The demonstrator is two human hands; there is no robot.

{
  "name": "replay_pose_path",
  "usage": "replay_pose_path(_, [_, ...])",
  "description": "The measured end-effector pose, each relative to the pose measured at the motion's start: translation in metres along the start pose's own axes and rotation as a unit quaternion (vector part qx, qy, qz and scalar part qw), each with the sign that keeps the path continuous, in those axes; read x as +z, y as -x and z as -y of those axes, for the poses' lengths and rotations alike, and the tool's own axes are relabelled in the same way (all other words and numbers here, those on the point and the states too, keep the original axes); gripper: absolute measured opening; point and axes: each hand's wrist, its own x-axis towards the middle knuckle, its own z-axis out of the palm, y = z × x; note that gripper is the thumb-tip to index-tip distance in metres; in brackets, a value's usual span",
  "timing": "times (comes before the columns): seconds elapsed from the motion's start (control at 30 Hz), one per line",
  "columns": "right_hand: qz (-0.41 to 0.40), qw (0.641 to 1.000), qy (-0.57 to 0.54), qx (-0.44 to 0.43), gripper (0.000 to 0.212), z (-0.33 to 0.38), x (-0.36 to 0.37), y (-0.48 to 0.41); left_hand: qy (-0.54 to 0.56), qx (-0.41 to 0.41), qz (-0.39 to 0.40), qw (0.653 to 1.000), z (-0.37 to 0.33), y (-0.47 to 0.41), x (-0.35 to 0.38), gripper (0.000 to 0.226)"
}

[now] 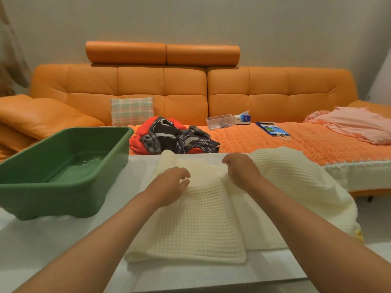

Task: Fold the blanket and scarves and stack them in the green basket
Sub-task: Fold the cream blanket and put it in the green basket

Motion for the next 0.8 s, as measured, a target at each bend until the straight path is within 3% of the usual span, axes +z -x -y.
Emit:
replay_pose_path(0.1, [0.053, 0.998, 0.030, -0.007, 0.047, -0.004, 0.016, -0.033, -0.001, -0.021, -0.011, 1.000, 0.016, -0.035, 0.002, 0.029])
replay_pose_path(0.3, [0.183, 0.964, 0.193, -0.016, 0.028, -0.015, 0.055, -0.075, -0.079, -0.056, 0.033, 0.995, 0.045, -0.084, 0.012, 0.040])
replay_pose_path(0.4, [0.140, 0.979, 0.148, 0.008, 0.018, -0.014, 0.067, -0.094, -0.126, -0.052, 0.045, 0.990, 0.052, -0.089, 0.020, 0.050])
replay_pose_path(0.53, [-0.058, 0.998, 0.006, 0.027, 0.021, -0.004, 0.074, -0.116, -0.158, -0.067, 0.004, 0.985, 0.074, -0.089, 0.027, 0.062])
replay_pose_path(0.57, [-0.049, 0.998, -0.010, 0.033, 0.026, -0.002, 0.077, -0.119, -0.158, -0.065, 0.005, 0.985, 0.081, -0.087, 0.030, 0.063])
replay_pose_path(0.67, [0.114, 0.992, 0.027, 0.050, 0.054, -0.002, 0.091, -0.112, -0.147, -0.062, 0.076, 0.984, 0.093, -0.080, 0.032, 0.067])
replay_pose_path(0.7, [0.128, 0.989, 0.059, 0.045, 0.053, -0.004, 0.096, -0.109, -0.144, -0.064, 0.095, 0.983, 0.095, -0.079, 0.030, 0.068])
replay_pose_path(0.8, [0.052, 0.997, 0.033, 0.051, 0.035, -0.004, 0.098, -0.108, -0.159, -0.060, 0.125, 0.977, 0.097, -0.079, 0.025, 0.070])
